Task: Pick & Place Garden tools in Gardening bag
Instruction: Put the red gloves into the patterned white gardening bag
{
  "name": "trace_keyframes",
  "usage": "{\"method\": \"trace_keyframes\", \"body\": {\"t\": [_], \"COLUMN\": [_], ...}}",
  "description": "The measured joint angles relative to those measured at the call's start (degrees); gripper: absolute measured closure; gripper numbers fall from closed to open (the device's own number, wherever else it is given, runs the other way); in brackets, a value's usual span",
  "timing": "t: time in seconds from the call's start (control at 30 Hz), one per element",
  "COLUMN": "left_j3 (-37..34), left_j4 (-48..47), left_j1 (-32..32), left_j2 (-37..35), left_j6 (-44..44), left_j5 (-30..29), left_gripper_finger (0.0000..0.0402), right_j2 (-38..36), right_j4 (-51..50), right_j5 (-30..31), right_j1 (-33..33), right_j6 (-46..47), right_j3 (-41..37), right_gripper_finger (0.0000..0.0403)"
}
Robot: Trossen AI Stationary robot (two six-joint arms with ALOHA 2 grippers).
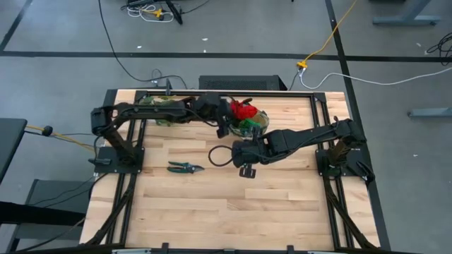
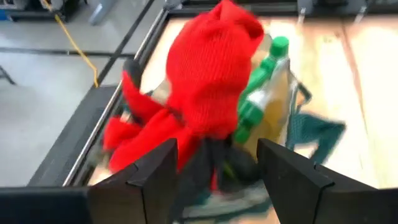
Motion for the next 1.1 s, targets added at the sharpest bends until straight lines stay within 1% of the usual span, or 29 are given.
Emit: {"method": "trace_keyframes", "body": {"t": [0.17, 0.3, 0.63, 0.7, 0.83, 1.0, 1.1], "left_j3": [0.0, 0.0, 0.0, 0.0, 0.1, 0.1, 0.1], "left_j4": [-5.4, -10.8, -26.9, -29.4, -33.7, -37.0, -37.8], "left_j1": [0.0, 0.0, 0.0, 0.0, -0.4, -1.3, -1.7], "left_j2": [-3.3, -5.6, -10.4, -10.9, -11.6, -11.6, -11.6], "left_j6": [2.0, 2.4, 2.1, 1.7, 1.6, 0.3, 0.2], "left_j5": [-2.5, -2.6, -2.3, -2.3, -2.2, -2.3, -2.3], "left_gripper_finger": [0.0181, 0.0181, 0.0181, 0.0181, 0.0181, 0.0181, 0.0181], "right_j2": [0.0, 0.0, 0.0, 0.0, 0.0, 0.0, -0.1], "right_j4": [0.0, -0.3, 0.2, 0.7, 1.0, 3.2, 6.8], "right_j5": [6.0, 10.1, 12.1, 13.0, 12.6, 11.4, 9.8], "right_j1": [-0.7, -2.6, -9.2, -10.6, -13.2, -16.1, -17.7], "right_j6": [0.0, 0.2, -0.5, -0.7, -1.4, -1.6, -3.8], "right_j3": [0.0, 0.0, 0.0, 0.0, 0.0, -3.0, -6.9], "right_gripper_finger": [0.0353, 0.0353, 0.0353, 0.0353, 0.0353, 0.0353, 0.0353]}}
